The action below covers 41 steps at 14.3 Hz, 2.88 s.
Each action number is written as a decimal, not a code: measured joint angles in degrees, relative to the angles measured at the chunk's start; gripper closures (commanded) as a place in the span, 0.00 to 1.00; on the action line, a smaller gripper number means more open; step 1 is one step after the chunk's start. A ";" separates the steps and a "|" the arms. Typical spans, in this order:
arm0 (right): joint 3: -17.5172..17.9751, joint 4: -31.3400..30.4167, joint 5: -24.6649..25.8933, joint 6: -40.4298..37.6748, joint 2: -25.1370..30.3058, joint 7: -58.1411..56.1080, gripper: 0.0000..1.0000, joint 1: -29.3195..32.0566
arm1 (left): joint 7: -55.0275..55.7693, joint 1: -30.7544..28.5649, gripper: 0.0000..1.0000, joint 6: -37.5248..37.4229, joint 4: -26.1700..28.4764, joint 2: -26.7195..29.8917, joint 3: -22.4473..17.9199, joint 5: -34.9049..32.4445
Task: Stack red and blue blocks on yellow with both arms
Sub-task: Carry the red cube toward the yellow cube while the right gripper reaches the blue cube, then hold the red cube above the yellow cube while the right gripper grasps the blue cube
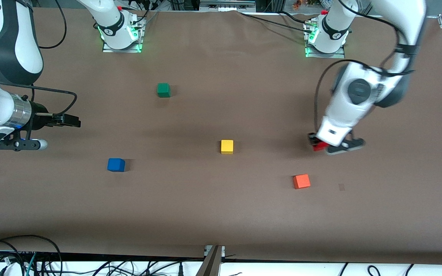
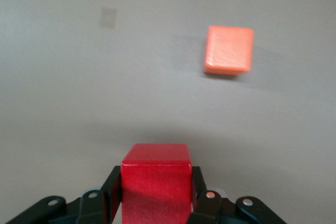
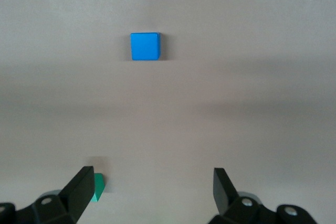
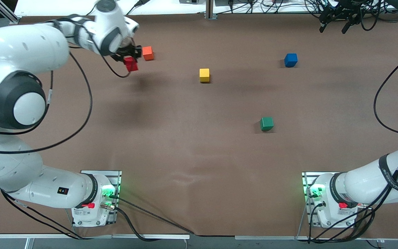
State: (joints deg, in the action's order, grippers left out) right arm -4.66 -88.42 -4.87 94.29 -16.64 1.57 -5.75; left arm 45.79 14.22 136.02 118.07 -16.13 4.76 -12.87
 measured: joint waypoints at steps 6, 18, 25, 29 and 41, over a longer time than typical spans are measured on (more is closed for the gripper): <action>0.50 -0.12 0.56 10.70 -8.53 -0.61 0.00 -2.33 | 18.46 11.98 1.00 -5.60 -6.94 -3.67 0.45 -1.57; 0.50 -5.01 0.62 33.46 -20.75 0.39 0.00 -2.94 | 22.56 21.04 1.00 -11.83 -37.33 -22.93 1.64 11.30; 0.57 -6.57 0.61 38.40 -22.22 1.29 0.01 -4.13 | 23.46 21.01 1.00 -12.27 -38.96 -24.92 1.31 11.30; 0.57 -7.38 0.60 39.92 -23.00 1.32 0.20 -4.13 | 23.47 21.11 1.00 -12.27 -39.00 -26.27 1.31 11.30; 0.58 -5.70 0.60 37.78 -20.74 1.27 0.54 -4.17 | 22.20 21.18 1.00 -14.68 -42.76 -28.32 1.29 10.95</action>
State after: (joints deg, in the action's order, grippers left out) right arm -4.08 -94.11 -4.27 132.07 -37.38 2.84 -9.92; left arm 68.00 35.40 121.34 75.31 -44.45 6.05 -1.92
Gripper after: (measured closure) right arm 0.445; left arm 0.445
